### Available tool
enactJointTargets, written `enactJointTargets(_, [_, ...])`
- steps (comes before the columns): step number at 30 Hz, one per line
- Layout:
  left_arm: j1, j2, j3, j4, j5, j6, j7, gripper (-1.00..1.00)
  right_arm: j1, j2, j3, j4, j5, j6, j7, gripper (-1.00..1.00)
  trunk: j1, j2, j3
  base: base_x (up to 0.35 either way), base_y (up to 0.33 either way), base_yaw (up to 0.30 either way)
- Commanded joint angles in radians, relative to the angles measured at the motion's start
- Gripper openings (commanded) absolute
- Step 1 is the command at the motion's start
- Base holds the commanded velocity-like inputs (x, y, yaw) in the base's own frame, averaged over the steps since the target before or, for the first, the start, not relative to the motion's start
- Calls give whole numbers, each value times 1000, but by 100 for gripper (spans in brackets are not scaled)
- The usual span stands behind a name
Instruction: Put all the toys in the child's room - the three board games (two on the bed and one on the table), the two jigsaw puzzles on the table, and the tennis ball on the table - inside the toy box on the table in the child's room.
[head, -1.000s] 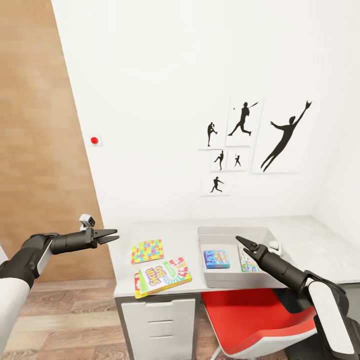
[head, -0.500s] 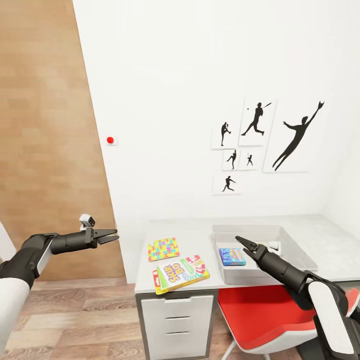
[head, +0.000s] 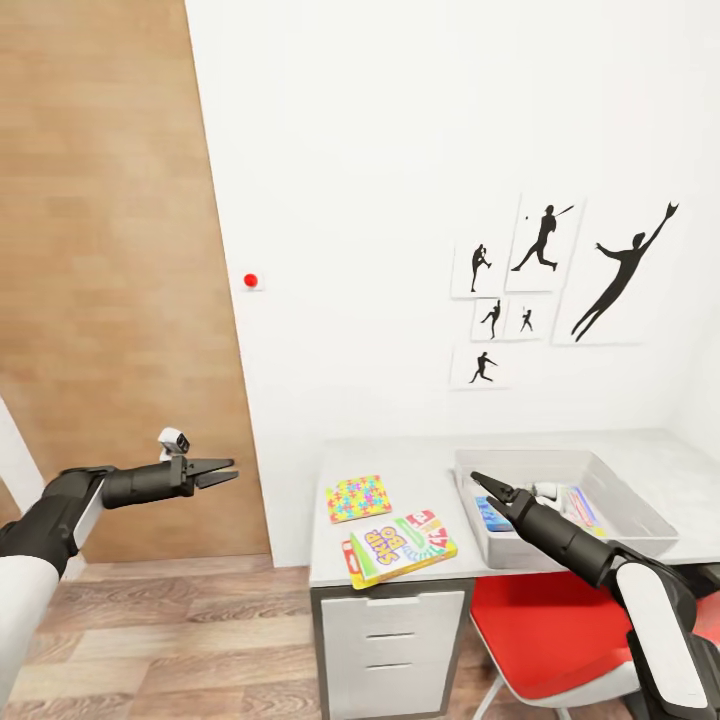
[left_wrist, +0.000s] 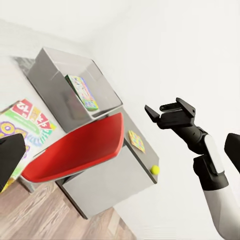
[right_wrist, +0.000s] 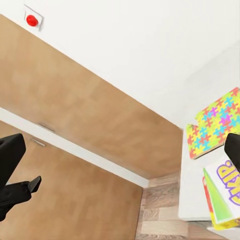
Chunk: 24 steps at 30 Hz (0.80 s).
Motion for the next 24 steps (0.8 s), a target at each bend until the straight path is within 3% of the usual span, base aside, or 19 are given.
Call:
enactJointTargets(1, [0, 0, 0, 0, 1, 11, -3, 100, -1, 0, -1, 0, 5, 5, 6, 100, 0, -1, 0, 0, 256, 0])
enactJointTargets(24, [0, 0, 0, 0, 1, 11, -3, 100, -1, 0, -1, 0, 6, 4, -15, 100, 0, -1, 0, 7, 131, 0])
